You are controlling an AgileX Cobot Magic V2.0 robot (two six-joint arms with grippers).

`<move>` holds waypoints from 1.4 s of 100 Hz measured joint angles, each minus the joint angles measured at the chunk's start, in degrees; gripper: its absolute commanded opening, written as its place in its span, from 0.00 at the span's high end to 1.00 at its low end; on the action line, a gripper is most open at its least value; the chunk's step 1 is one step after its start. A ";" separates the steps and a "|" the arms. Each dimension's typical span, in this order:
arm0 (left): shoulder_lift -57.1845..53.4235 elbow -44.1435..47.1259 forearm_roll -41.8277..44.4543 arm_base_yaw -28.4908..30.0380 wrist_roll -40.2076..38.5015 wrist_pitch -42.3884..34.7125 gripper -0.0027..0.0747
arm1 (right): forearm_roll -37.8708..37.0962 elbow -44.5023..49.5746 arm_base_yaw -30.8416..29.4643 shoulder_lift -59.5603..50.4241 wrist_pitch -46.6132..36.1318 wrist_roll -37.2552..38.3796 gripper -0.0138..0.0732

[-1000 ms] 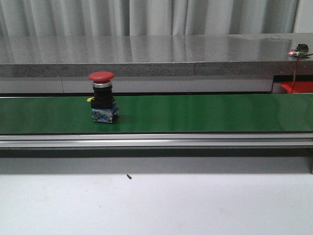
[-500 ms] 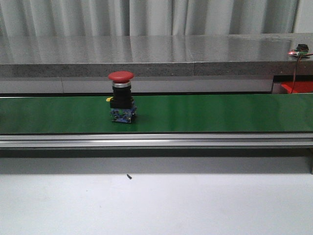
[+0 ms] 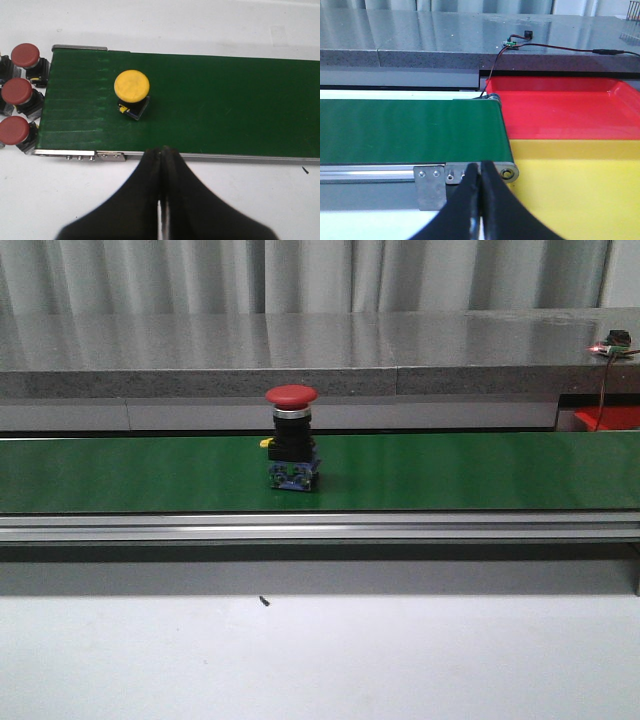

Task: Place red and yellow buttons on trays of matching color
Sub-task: 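Place the yellow button on the belt and open the left gripper, then grasp the red button at the belt's far end with the right gripper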

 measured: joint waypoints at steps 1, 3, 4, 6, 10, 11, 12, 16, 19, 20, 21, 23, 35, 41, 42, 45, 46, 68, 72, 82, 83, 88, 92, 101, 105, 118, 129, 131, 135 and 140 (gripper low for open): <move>-0.36 0.57 0.00 0.00 0.00 -0.18 0.99 | 0.00 0.00 0.00 0.00 0.00 0.00 0.92; -1.46 1.44 0.00 0.00 0.00 -0.32 0.99 | 0.00 0.00 0.00 0.00 0.00 0.00 0.92; -1.82 1.73 0.00 0.00 0.00 -0.30 0.99 | 0.00 0.00 0.00 0.00 0.00 0.00 0.92; -2.92 2.61 0.00 0.00 0.00 -0.53 0.99 | 0.00 0.00 0.00 0.00 0.00 0.00 0.92; -5.02 4.40 -0.11 0.00 0.00 -0.82 0.99 | 0.00 0.00 0.00 0.00 0.00 0.00 0.92; -5.37 4.69 -0.06 0.00 0.00 -0.90 0.99 | 0.00 0.00 0.00 0.00 0.00 0.00 0.92; -6.07 5.30 -0.06 0.00 0.00 -0.99 0.99 | 0.00 0.00 0.00 0.00 0.00 0.00 0.92; -7.81 6.77 -0.13 0.00 0.00 -1.20 0.99 | 0.00 0.00 0.00 0.00 0.00 0.00 0.92; -9.48 8.23 -0.13 0.00 0.00 -1.30 0.99 | 0.00 0.00 0.00 0.00 0.00 0.00 0.92; -9.81 8.50 -0.13 0.00 0.00 -1.30 0.99 | 0.00 0.00 0.00 0.00 0.00 0.00 0.92; -10.48 8.79 -0.13 0.00 0.00 -1.30 0.99 | 0.00 0.00 0.00 0.00 0.00 0.00 0.92; -11.16 9.61 -0.13 0.00 0.00 -1.44 0.99 | 0.00 0.00 0.00 0.00 0.00 0.00 0.92; -17.32 14.22 -0.20 0.00 0.00 -1.66 0.99 | 0.00 0.00 0.00 0.00 0.00 0.00 0.92; -20.23 16.55 -0.20 0.00 0.00 -1.91 0.99 | 0.00 0.00 0.00 0.00 0.00 0.00 0.92; -20.93 16.82 -0.20 0.00 0.00 -1.89 0.99 | 0.00 0.00 0.00 0.00 0.00 0.00 0.92; -22.32 18.12 -0.20 0.00 0.00 -2.01 0.99 | 0.00 0.00 0.00 0.00 0.00 0.00 0.92; -22.65 18.38 -0.20 0.00 0.00 -2.01 0.99 | 0.00 0.00 0.00 0.00 0.00 0.00 0.92; -33.94 25.28 -0.48 0.00 0.00 -2.24 0.99 | 0.00 0.00 0.00 0.00 -0.13 0.00 0.92; -35.68 26.07 -0.55 0.00 0.00 -2.24 0.99 | 0.00 0.00 0.00 0.00 -0.47 0.00 0.92; -40.71 28.05 -0.77 0.00 0.00 -2.24 0.99 | 0.00 0.00 0.00 0.00 -1.54 0.00 0.92; -41.03 28.16 -0.77 0.00 0.00 -2.24 0.99 | 0.00 0.00 0.00 0.00 -1.74 0.00 0.92; -43.21 28.84 -0.77 0.00 0.00 -2.24 0.99 | 0.00 0.00 0.00 0.00 -2.20 0.00 0.92; -44.92 29.31 -0.84 0.00 0.00 -2.24 0.99 | 0.00 0.00 0.00 0.00 -2.77 0.00 0.92; -47.93 29.70 -0.84 0.00 0.00 -2.24 0.99 | 0.00 0.00 0.00 0.00 -3.85 0.00 0.92; -48.95 29.70 -0.91 0.00 0.00 -2.24 0.99 | 0.04 -0.33 0.00 0.00 -3.70 0.00 0.92; -50.28 29.70 -0.91 0.00 0.00 -2.24 0.99 | 0.14 -4.25 0.00 0.12 -1.27 0.00 0.92; -50.31 29.70 -0.91 0.00 0.00 -2.24 0.99 | 1.01 -8.89 0.44 2.51 0.77 0.11 0.92; -50.31 29.70 -0.91 0.00 0.00 -2.24 0.99 | 1.43 -9.79 0.55 3.14 1.32 0.20 0.92; -50.31 29.70 -0.91 0.00 0.00 -2.24 0.99 | 2.09 -11.23 1.21 4.62 2.41 0.23 0.92; -50.31 29.70 -0.98 0.00 0.00 -2.24 0.99 | 2.37 -13.29 1.87 6.76 3.59 0.33 0.92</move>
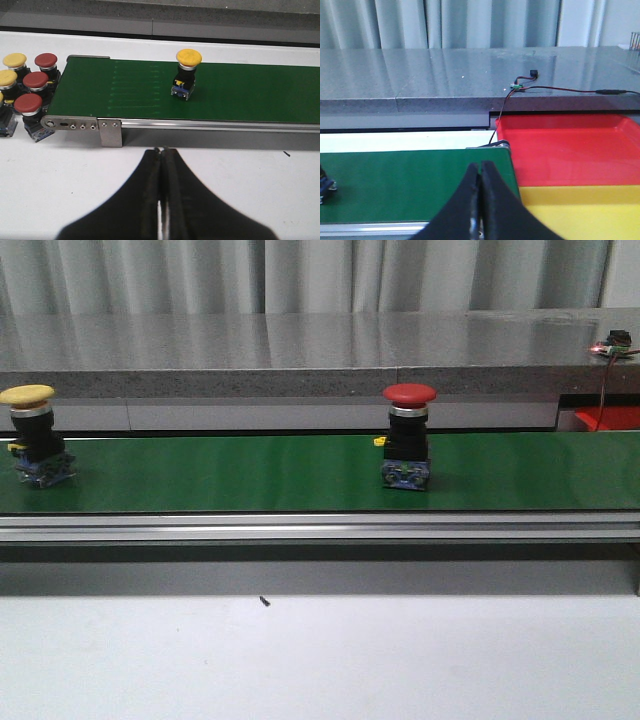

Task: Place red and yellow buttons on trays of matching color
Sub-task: 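Grasp the red button at the belt's far end with the right gripper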

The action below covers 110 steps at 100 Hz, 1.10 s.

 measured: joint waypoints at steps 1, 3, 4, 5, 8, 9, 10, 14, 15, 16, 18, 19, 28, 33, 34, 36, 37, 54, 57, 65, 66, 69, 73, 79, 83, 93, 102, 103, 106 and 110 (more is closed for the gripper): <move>0.00 0.00 0.00 0.00 0.00 0.00 0.99 | 0.00 -0.24 0.26 0.68 0.36 0.00 0.92; 0.00 0.10 0.00 0.00 0.00 0.00 0.99 | 0.09 -0.93 0.57 1.39 0.72 0.00 0.92; 0.00 0.04 0.00 0.00 0.00 0.00 0.99 | 0.09 -1.15 0.66 2.14 1.12 0.00 0.92; 0.00 0.04 0.00 0.00 0.00 0.00 0.99 | 0.09 -1.61 0.64 2.53 1.30 0.00 0.92; 0.00 0.04 0.00 0.00 0.00 0.00 0.99 | 0.22 -2.50 1.23 4.54 2.35 0.00 0.92; 0.00 0.04 0.00 0.00 0.00 0.00 0.99 | 0.22 -2.73 1.33 4.96 2.59 0.00 0.92; 0.00 0.04 0.00 0.00 0.00 0.00 0.99 | 0.22 -3.18 1.53 5.37 2.85 0.00 0.92; 0.00 0.04 0.00 0.00 0.00 0.00 0.99 | 0.29 -4.64 1.95 8.02 4.27 0.00 0.92; 0.00 0.04 0.00 0.00 0.00 0.00 0.99 | 0.29 -4.90 2.22 8.96 4.51 0.00 0.92; 0.00 0.04 0.00 0.00 0.00 0.00 0.99 | 0.29 -5.15 2.34 9.42 4.76 0.00 0.92; 0.00 0.04 0.00 0.00 0.00 0.00 0.99 | 0.29 -5.95 2.66 10.83 5.72 0.00 0.92; 0.00 0.04 0.00 0.00 0.00 0.00 0.99 | 0.34 -6.47 2.88 11.31 5.96 0.00 0.92; 0.00 0.04 0.00 0.00 0.00 0.00 0.99 | 0.34 -9.99 4.19 17.70 7.62 0.00 0.92; 0.00 0.04 0.00 0.00 0.00 0.00 0.99 | 0.34 -12.08 5.11 21.21 8.08 0.00 0.92; 0.00 0.04 0.00 0.00 0.00 0.00 0.99 | 0.34 -12.39 5.21 22.19 8.22 0.00 0.92; 0.00 0.04 0.00 0.00 0.00 0.00 0.99 | 0.34 -13.37 5.53 23.67 8.42 0.00 0.92; 0.00 0.04 0.00 0.00 0.00 0.00 0.99 | 0.34 -13.71 5.67 24.15 8.52 0.00 0.92; 0.00 0.04 0.00 0.00 0.00 0.00 0.99 | 0.43 -23.65 9.46 35.41 13.18 0.00 0.86; 0.00 0.04 0.00 0.00 0.00 0.00 0.99 | 0.43 -25.40 10.13 37.59 14.68 0.00 0.81; 0.00 0.04 0.00 0.00 0.00 0.00 0.99 | 0.43 -29.95 11.98 42.35 17.68 0.00 0.64; 0.00 0.04 0.00 0.00 0.00 0.00 0.99 | 0.43 -30.71 12.26 42.77 17.91 0.00 0.62; 0.00 0.04 0.00 0.00 0.00 0.00 0.99 | 0.43 -32.14 12.87 44.89 18.97 0.00 0.52; 0.00 0.04 0.00 0.00 0.00 0.00 0.99 | 0.43 -34.13 13.69 46.95 20.02 0.00 0.41; 0.00 0.04 0.00 0.00 0.00 0.00 0.99 | 0.47 -36.68 14.58 50.50 21.90 0.00 0.24; 0.00 0.04 0.00 0.00 0.00 0.00 0.99 | 0.56 -38.52 15.12 52.76 23.31 0.00 0.16; 0.00 0.04 0.00 0.00 0.00 0.00 0.99 | 0.56 -42.82 15.68 57.81 27.40 -0.23 0.12; 0.00 0.04 0.00 0.00 0.00 0.00 0.99 | 0.77 -46.76 15.71 62.20 31.58 -0.35 0.12; 0.00 0.04 0.00 0.00 0.00 0.00 0.99 | 0.82 -47.35 15.71 62.52 31.90 -0.35 0.12; 0.00 0.04 0.00 0.00 0.00 0.00 0.99 | 1.07 -48.49 15.71 64.11 33.09 -0.35 0.12; 0.00 0.04 0.00 0.00 0.00 0.00 0.99 | 1.52 -50.19 15.71 65.64 34.76 -0.35 0.12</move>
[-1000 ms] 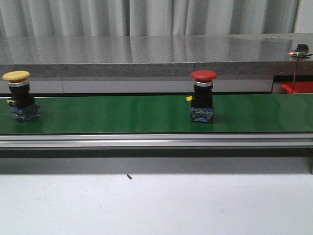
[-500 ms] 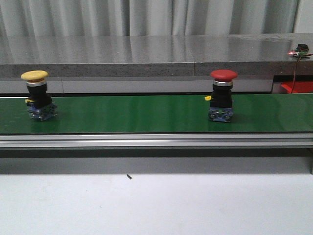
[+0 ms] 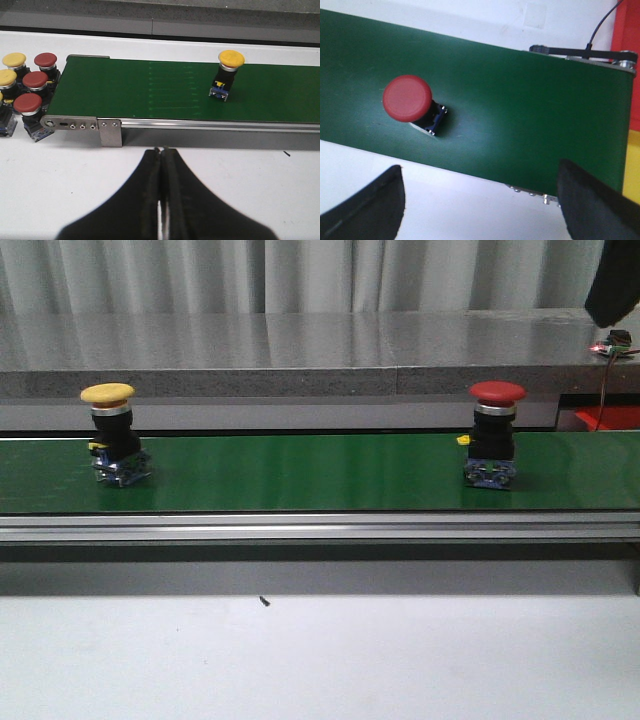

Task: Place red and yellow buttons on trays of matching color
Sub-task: 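Grasp the red button at the belt's far end with the right gripper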

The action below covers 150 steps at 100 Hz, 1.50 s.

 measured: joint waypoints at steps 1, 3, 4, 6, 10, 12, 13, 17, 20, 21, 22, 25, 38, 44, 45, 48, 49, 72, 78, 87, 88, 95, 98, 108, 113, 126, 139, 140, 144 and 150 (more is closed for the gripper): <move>0.00 0.00 0.00 0.00 0.00 0.00 0.99 | 0.10 -0.29 0.00 0.61 0.51 0.00 0.12; 0.00 0.00 0.00 0.00 0.00 0.00 0.99 | 0.71 -1.44 0.00 1.53 1.29 0.00 0.12; 0.00 0.00 0.00 0.00 0.00 0.00 0.99 | 0.71 -1.44 0.00 1.83 1.53 0.00 0.12; 0.00 0.00 0.00 0.00 0.00 0.00 0.99 | 0.71 -2.27 0.00 2.75 2.24 0.00 0.12; 0.00 0.00 0.00 0.00 0.00 0.00 0.99 | 0.71 -3.97 0.00 4.55 3.37 -0.14 0.12; 0.00 0.00 0.00 0.00 0.00 0.00 0.99 | 1.05 -4.84 0.00 5.46 4.07 -0.14 0.12; 0.00 0.00 0.00 0.00 0.00 0.00 0.99 | 1.16 -5.14 0.00 5.76 4.54 -0.14 0.12; 0.00 0.00 0.00 0.00 0.00 0.00 0.99 | 1.43 -6.84 0.00 7.59 5.74 -0.14 0.12; 0.00 0.00 0.00 0.00 0.00 0.00 0.99 | 1.58 -7.92 0.00 8.79 6.93 -0.24 0.12; 0.00 0.00 0.00 0.00 0.00 0.00 0.99 | 1.57 -8.46 0.00 9.08 7.17 -0.35 0.12; 0.00 0.00 0.00 0.00 0.00 0.00 0.99 | 1.57 -8.72 0.00 9.67 7.64 -0.33 0.12; 0.00 0.00 0.00 0.00 0.00 0.00 0.99 | 1.87 -9.78 0.00 10.82 8.58 -0.60 0.12; 0.00 0.00 0.00 0.00 0.00 0.00 0.99 | 3.16 -14.18 0.00 15.94 12.29 -1.33 0.12; 0.00 0.00 0.00 0.00 0.00 0.00 0.99 | 3.49 -15.76 0.00 17.87 12.89 -1.62 0.12; 0.00 0.00 0.00 0.00 0.00 0.00 0.99 | 3.49 -15.90 0.00 18.33 13.01 -1.62 0.12; 0.00 0.00 0.00 0.00 0.00 0.00 0.99 | 3.54 -16.48 0.00 19.20 13.13 -1.62 0.12; 0.00 0.00 0.00 0.00 0.00 0.00 0.99 | 3.65 -16.73 0.00 19.41 13.14 -1.62 0.12; 0.00 0.00 0.00 0.00 0.00 0.00 0.99 | 3.67 -18.82 -0.25 24.67 12.73 -1.62 0.29; 0.00 0.00 0.00 0.00 0.00 0.00 0.99 | 3.67 -18.82 -0.83 25.57 12.60 -1.62 0.40; 0.00 0.00 0.00 0.00 0.00 0.00 0.99 | 3.67 -18.82 -1.69 26.37 12.21 -1.62 0.51; 0.00 0.00 0.00 0.00 0.00 0.00 0.99 | 3.67 -18.82 -1.86 26.31 12.10 -1.62 0.51; 0.00 0.00 0.00 0.00 0.00 0.00 0.99 | 3.67 -18.82 -2.52 26.54 11.72 -1.62 0.56; 0.00 0.00 0.00 0.00 0.00 0.00 0.99 | 3.67 -18.82 -2.63 26.54 11.63 -1.62 0.56; 0.00 0.00 0.00 0.00 0.00 0.00 0.99 | 3.56 -18.82 -3.03 26.54 11.63 -1.73 0.57; 0.00 0.00 0.00 0.00 0.00 0.00 0.99 | 3.43 -18.82 -3.02 26.54 11.63 -1.73 0.57; 0.00 0.00 0.00 0.00 0.00 0.00 0.99 | 2.66 -19.65 -3.82 25.96 11.63 -1.73 0.57; 0.00 0.00 0.00 0.00 0.00 0.00 0.99 | 2.42 -21.88 -7.31 24.68 11.63 -1.73 0.57; 0.00 0.00 0.00 0.00 0.00 0.00 0.99 | 2.42 -22.18 -7.87 24.57 11.63 -1.73 0.57; 0.00 0.00 0.00 0.00 0.00 0.00 0.99 | 2.13 -22.87 -9.68 24.47 11.63 -1.80 0.57; 0.00 0.00 0.00 0.00 0.00 0.00 0.99 | 1.58 -23.83 -12.25 24.47 11.63 -1.96 0.57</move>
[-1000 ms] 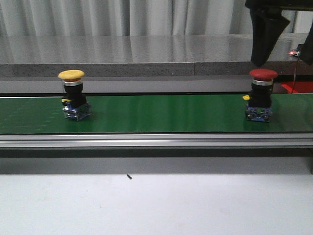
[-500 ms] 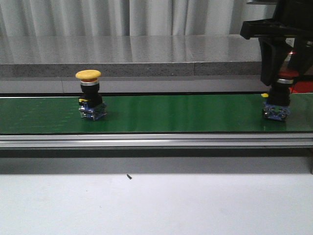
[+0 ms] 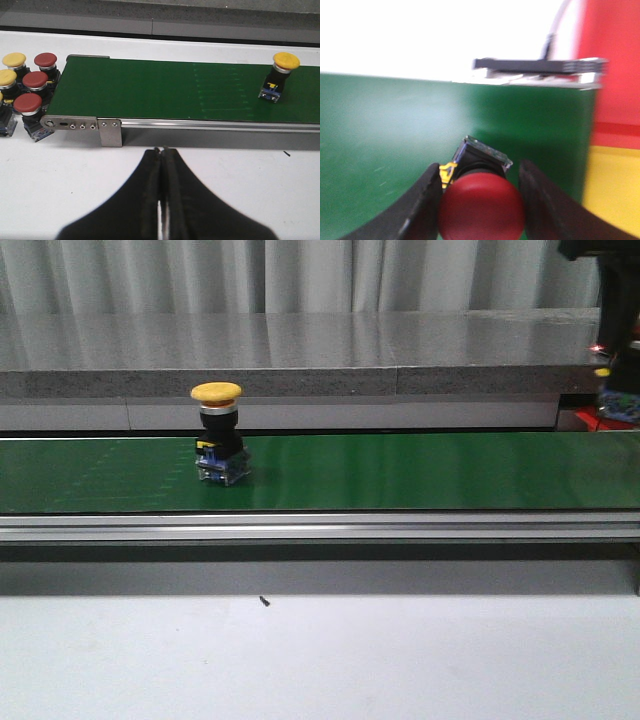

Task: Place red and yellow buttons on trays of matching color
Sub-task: 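Grasp the red button at the belt's far end with the right gripper, then lower the red button into the red tray and release it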

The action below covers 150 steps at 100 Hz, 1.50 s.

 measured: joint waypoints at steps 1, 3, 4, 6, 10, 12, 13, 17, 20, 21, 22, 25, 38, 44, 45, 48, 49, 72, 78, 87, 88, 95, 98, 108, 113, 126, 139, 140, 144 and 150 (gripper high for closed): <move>0.00 0.00 0.00 0.00 0.00 0.00 0.99 | -0.01 -0.01 -0.64 0.00 0.00 -0.11 0.57; 0.00 0.00 0.00 0.00 0.00 0.00 0.99 | -0.18 -0.13 -1.30 0.00 0.00 -0.15 0.57; 0.00 0.00 0.00 0.00 0.00 0.00 0.99 | -0.15 -0.13 -1.95 0.00 0.00 -0.28 0.57; 0.00 0.00 0.00 0.00 0.00 0.00 0.99 | -0.24 -0.27 -2.92 0.00 0.00 -0.43 0.57; 0.00 0.00 0.00 0.00 0.00 0.00 0.99 | -0.24 -0.27 -4.52 0.00 0.00 -0.65 0.57; 0.00 0.00 0.00 0.00 0.00 0.00 0.99 | -0.24 -0.37 -5.46 0.00 0.00 -0.81 0.57; 0.00 0.00 0.00 0.00 0.00 0.00 0.99 | -0.24 -0.37 -6.09 0.00 0.00 -0.85 0.57; 0.00 0.00 0.00 0.00 0.00 0.00 0.99 | -0.28 -0.50 -7.92 0.00 0.00 -1.12 0.57; 0.00 0.00 0.00 0.00 0.00 0.00 0.99 | -0.37 -0.50 -9.09 0.00 0.00 -1.24 0.57; 0.00 0.00 0.00 0.00 0.00 0.00 0.99 | -0.37 -0.50 -9.37 0.00 0.00 -1.24 0.57; 0.00 0.00 0.00 0.00 0.00 0.00 0.99 | -0.37 -0.50 -9.94 0.00 0.00 -1.36 0.57; 0.00 0.00 0.00 0.00 0.00 0.00 0.99 | -0.37 -0.50 -11.05 0.00 -0.12 -1.47 0.57; 0.00 0.00 0.00 0.00 0.00 0.00 0.99 | -0.51 -0.50 -15.31 0.12 -2.12 -1.55 0.57; 0.00 0.00 0.00 0.00 0.00 0.00 0.99 | -0.86 -0.50 -16.52 0.73 -2.99 -1.60 0.57; 0.00 0.00 0.00 0.00 0.00 0.00 0.99 | -0.86 -0.57 -16.76 0.84 -3.13 -1.60 0.57; 0.00 0.00 0.00 0.00 0.00 0.00 0.99 | -0.86 -0.57 -17.18 1.24 -3.54 -1.60 0.57; 0.00 0.00 0.00 0.00 0.00 0.00 0.99 | -0.86 -0.57 -17.26 1.51 -3.71 -1.60 0.57; 0.00 0.00 0.00 0.00 0.00 0.00 0.99 | -0.51 -0.57 -17.80 7.74 -8.02 -1.60 0.57; 0.00 0.00 0.00 0.00 0.00 0.00 0.99 | -0.51 -0.57 -17.80 9.11 -9.49 -1.70 0.57; 0.00 0.00 0.00 0.00 0.00 0.00 0.99 | -0.51 -0.57 -17.80 11.01 -11.90 -1.69 0.57; 0.00 0.00 0.00 0.00 0.00 0.00 0.99 | -0.51 -0.57 -17.80 11.29 -12.07 -1.69 0.57; 0.00 0.00 0.00 0.00 0.00 0.00 0.99 | -0.51 -0.57 -17.80 12.67 -13.78 -1.69 0.57; 0.00 0.00 0.00 0.00 0.00 0.00 0.99 | -0.51 -0.57 -17.80 13.18 -14.42 -1.69 0.57; 0.00 0.00 0.00 0.00 0.00 0.00 0.99 | -0.40 -0.57 -17.80 15.08 -16.51 -1.69 0.57; 0.00 0.00 0.00 0.00 0.00 0.00 0.99 | -0.40 -0.57 -17.80 16.02 -17.27 -1.69 0.57; 0.00 0.00 0.00 0.00 0.00 0.00 0.99 | -0.40 -0.57 -17.80 17.15 -18.34 -1.69 0.56; 0.00 0.00 0.00 0.00 0.00 0.00 0.99 | -0.40 -0.57 -17.80 17.24 -18.48 -1.69 0.38; 0.00 0.00 0.00 0.00 0.00 0.00 0.99 | -0.40 -0.57 -17.80 17.24 -18.48 -1.69 0.35; 0.00 0.00 0.00 0.00 0.00 0.00 0.99 | -0.40 -0.57 -17.80 17.24 -18.73 -1.69 0.28; 0.00 0.00 0.00 0.00 0.00 0.00 0.99 | -0.40 -0.57 -17.80 17.36 -18.85 -1.69 0.21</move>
